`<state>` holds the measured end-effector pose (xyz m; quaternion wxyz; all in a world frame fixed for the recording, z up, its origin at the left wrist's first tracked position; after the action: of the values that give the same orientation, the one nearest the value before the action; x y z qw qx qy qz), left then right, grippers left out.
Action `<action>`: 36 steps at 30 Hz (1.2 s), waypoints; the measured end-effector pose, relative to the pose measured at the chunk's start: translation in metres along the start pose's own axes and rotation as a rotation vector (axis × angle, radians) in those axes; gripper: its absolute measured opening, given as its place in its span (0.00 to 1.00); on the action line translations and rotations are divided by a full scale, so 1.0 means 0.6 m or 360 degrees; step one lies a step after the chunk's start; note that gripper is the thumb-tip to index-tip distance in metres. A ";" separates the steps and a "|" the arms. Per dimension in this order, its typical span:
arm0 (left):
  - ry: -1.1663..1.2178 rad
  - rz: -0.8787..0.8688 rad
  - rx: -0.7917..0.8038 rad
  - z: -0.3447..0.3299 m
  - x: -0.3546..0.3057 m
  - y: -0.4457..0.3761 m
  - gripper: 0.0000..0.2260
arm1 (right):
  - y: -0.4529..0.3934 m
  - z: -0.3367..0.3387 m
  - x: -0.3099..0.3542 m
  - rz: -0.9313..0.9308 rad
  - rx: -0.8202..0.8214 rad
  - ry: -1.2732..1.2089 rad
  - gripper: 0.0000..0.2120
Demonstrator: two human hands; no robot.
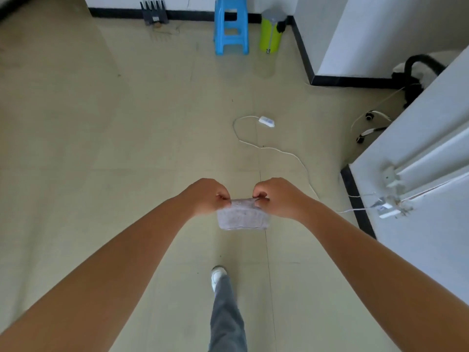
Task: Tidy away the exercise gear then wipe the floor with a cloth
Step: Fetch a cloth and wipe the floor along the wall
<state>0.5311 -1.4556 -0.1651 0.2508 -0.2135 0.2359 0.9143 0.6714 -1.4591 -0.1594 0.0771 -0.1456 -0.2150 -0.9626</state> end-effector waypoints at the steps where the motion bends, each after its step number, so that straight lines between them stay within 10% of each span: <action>1: -0.0046 -0.0004 0.0005 0.037 0.020 -0.041 0.10 | -0.050 0.029 0.003 -0.0006 -0.0011 0.0024 0.11; 36: -0.0370 0.0273 -0.0272 1.198 0.774 -1.358 0.15 | -1.792 0.897 0.031 0.0000 -0.0168 0.0171 0.12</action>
<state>0.4273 -0.2806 -0.0921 0.1784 -0.1059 0.1440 0.9676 0.5597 -0.2630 -0.1091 0.0808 -0.0977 -0.1594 -0.9790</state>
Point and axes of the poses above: each hand's wrist, its own y-axis away from the middle knuckle, its own z-axis out of the back of the hand, x = y × z, the point moved 5 cm from there along -y, towards the middle knuckle, and after that the axes turned 11 degrees about -z, right-handed, at the moved point
